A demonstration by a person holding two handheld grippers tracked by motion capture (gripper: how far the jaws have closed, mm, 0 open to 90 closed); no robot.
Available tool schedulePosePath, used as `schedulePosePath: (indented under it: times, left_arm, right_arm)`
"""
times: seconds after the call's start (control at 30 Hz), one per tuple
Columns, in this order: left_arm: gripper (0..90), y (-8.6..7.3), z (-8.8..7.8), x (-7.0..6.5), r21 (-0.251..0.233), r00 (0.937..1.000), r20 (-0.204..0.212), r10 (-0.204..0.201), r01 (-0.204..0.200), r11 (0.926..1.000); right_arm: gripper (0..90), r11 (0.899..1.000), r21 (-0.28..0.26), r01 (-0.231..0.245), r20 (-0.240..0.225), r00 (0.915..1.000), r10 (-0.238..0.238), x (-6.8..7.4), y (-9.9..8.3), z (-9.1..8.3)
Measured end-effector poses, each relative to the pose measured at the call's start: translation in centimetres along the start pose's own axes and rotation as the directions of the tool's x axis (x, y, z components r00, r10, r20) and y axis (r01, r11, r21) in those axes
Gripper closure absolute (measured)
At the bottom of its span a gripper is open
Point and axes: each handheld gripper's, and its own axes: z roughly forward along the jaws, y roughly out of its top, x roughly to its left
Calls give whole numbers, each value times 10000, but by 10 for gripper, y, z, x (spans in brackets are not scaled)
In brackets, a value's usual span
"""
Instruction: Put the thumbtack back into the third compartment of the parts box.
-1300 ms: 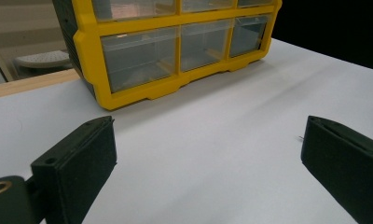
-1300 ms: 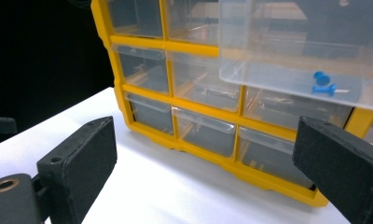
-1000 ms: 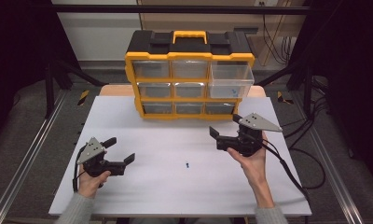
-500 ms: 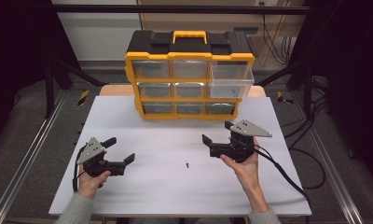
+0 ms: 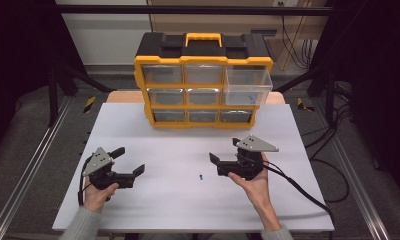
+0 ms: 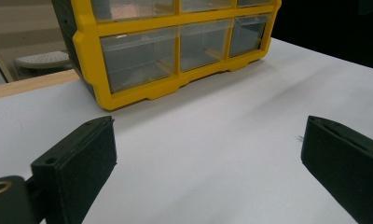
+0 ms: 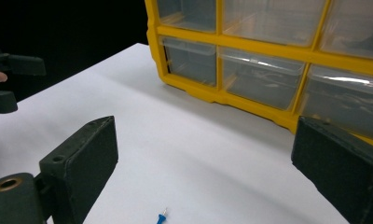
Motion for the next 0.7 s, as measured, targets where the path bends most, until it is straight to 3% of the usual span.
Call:
schedulePosePath:
  times: [0.7]
  left_arm:
    - [27,0,0,0,-33,10000,-7,-5,5,10000]
  right_arm:
    - [98,9963,856,116,-130,9999,-105,13,-23,23]
